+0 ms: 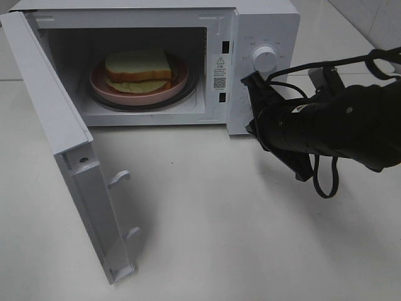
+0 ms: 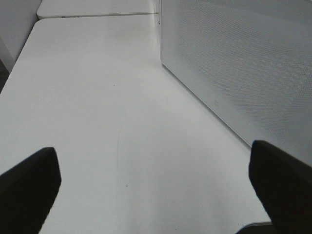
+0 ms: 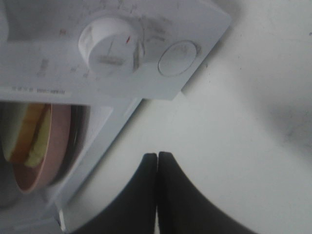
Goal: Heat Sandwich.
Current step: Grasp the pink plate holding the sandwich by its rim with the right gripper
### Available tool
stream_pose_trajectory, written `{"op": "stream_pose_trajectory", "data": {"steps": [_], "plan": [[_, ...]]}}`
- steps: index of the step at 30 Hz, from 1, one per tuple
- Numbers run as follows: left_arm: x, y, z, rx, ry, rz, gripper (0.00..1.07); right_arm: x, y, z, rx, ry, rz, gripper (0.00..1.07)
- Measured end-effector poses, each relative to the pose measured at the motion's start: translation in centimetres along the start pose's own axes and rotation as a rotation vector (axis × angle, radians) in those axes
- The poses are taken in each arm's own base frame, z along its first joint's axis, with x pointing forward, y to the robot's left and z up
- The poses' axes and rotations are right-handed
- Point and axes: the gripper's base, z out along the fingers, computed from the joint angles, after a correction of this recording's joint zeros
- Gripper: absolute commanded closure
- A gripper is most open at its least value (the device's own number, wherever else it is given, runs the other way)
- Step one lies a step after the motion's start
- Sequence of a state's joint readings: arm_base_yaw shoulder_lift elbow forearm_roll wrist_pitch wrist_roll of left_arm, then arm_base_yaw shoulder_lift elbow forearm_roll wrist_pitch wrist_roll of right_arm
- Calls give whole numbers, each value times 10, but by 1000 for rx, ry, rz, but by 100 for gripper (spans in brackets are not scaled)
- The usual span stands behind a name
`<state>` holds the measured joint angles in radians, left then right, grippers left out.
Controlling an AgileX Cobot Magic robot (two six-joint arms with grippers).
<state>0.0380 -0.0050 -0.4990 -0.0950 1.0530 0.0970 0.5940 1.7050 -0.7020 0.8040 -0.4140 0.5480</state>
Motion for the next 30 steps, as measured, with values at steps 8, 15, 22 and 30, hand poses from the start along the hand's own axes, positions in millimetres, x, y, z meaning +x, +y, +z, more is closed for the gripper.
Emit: {"op": "stream_pose_trajectory", "data": {"steps": [8,15,22,30], "plan": [[0,0,0,0,0,0,5,7,5,-24,6,202,-379,103],[0,0,0,0,0,0,5,3,0,-31,24,361,-568,102],[0,0,0,0,0,0,5,1,5,-35,28,490,-736,101],[0,0,0,0,0,0,5,-6,23,-44,55,619,-988,100]]}}
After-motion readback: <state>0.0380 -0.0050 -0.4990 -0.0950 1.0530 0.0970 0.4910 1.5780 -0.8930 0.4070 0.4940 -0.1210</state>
